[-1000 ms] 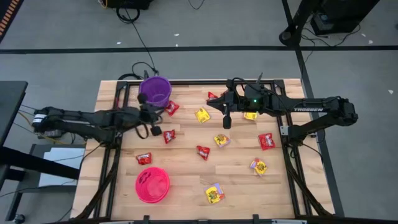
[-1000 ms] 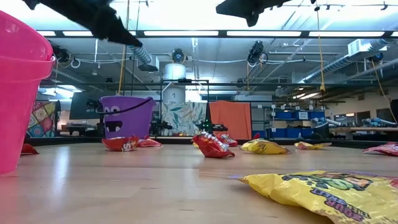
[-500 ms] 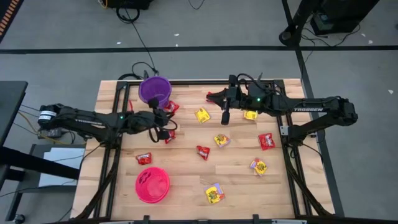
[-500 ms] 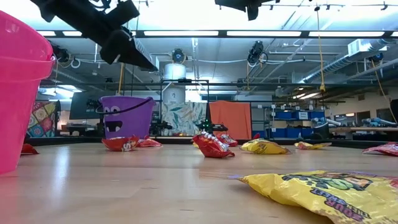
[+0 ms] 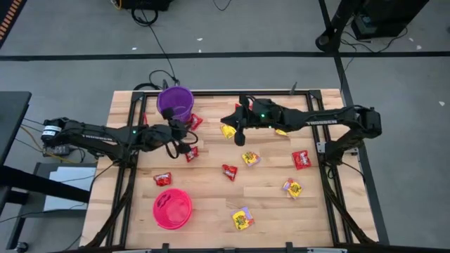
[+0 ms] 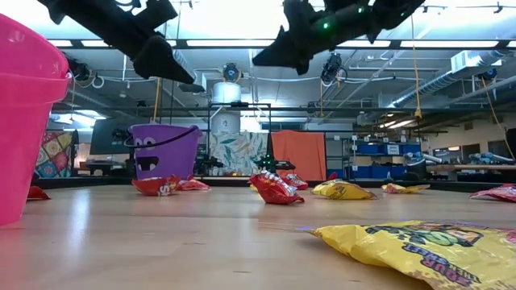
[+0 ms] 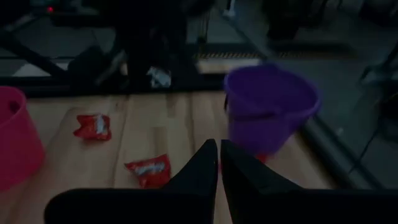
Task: Sort candy by brand, put in halloween buckets
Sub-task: Put the red candy into the purple bucket
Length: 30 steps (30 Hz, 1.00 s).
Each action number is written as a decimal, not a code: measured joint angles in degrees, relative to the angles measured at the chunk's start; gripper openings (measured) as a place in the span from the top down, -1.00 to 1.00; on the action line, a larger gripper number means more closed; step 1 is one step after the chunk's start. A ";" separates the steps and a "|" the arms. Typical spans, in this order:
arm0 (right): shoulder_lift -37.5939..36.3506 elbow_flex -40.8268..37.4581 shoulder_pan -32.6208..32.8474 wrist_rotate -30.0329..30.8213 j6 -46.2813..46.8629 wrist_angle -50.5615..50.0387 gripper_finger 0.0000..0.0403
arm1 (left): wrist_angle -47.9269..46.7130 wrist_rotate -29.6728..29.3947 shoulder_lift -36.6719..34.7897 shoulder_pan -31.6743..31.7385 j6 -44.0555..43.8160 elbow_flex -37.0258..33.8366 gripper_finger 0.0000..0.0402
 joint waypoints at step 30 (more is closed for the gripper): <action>18.94 8.82 -4.42 -16.27 3.03 4.06 -0.05 | -5.48 15.75 -15.43 -0.07 -9.77 -0.02 0.04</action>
